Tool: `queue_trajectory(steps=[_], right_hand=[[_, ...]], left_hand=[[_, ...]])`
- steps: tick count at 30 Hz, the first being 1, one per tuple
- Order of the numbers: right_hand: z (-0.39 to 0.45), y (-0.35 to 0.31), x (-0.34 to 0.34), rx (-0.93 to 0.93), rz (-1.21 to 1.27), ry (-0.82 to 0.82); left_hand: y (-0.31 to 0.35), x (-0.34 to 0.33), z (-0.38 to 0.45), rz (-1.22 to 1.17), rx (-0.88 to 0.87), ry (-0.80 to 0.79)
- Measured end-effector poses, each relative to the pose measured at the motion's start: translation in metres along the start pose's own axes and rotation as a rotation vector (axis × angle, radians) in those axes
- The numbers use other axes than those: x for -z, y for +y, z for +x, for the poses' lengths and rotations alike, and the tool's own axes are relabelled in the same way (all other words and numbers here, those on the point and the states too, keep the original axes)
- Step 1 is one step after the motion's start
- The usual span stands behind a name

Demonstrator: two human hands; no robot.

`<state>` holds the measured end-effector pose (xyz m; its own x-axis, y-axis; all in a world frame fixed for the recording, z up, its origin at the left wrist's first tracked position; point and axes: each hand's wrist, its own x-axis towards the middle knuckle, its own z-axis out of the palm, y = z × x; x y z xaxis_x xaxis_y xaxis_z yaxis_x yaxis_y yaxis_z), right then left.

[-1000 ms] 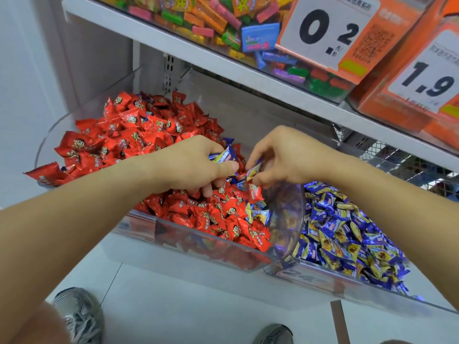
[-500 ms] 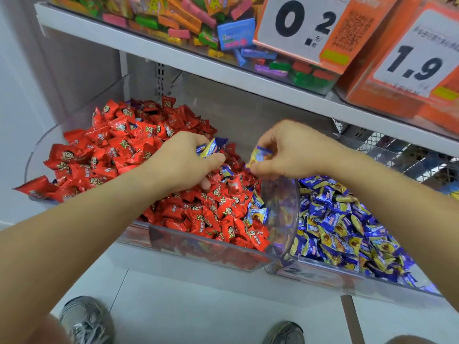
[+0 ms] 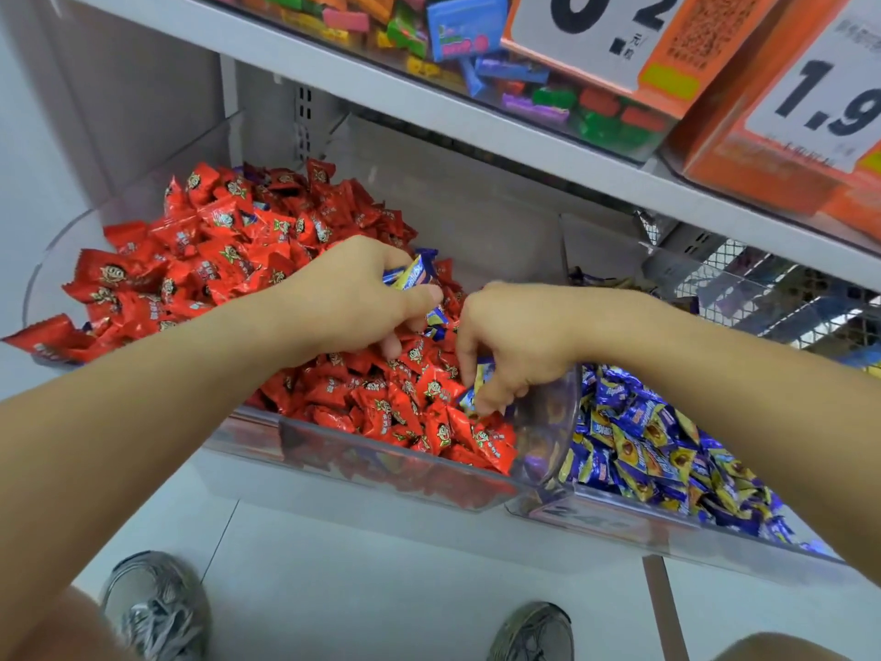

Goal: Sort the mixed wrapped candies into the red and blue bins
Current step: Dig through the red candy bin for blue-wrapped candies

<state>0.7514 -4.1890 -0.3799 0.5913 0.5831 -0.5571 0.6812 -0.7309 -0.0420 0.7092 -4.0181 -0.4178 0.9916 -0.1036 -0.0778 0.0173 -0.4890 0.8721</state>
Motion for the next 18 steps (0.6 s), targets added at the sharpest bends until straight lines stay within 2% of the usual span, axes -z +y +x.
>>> queue_trajectory(steps=[2, 3, 7, 10, 12, 15, 18], right_hand=[[-0.018, 0.006, 0.006, 0.003, 0.037, 0.230], [-0.029, 0.010, 0.009, -0.006, 0.148, 0.332], [-0.072, 0.020, -0.007, -0.011, 1.089, 0.506], [-0.090, 0.031, -0.039, -0.076, 1.506, 0.748], [-0.102, 0.043, -0.058, -0.133, 1.644, 0.845], [-0.120, 0.062, -0.081, -0.202, 1.730, 0.906], [-0.125, 0.077, -0.095, -0.244, 1.740, 1.019]], left_hand=[[0.001, 0.002, -0.001, -0.024, -0.012, -0.008], [0.003, 0.003, -0.001, -0.045, -0.024, -0.013], [0.017, -0.006, -0.006, -0.146, -0.076, -0.027], [0.038, -0.025, -0.007, -0.173, -0.099, -0.027], [0.055, -0.043, -0.005, -0.080, -0.152, 0.021], [0.083, -0.073, -0.003, 0.163, -0.247, 0.166], [0.108, -0.101, 0.004, 0.257, -0.339, 0.152]])
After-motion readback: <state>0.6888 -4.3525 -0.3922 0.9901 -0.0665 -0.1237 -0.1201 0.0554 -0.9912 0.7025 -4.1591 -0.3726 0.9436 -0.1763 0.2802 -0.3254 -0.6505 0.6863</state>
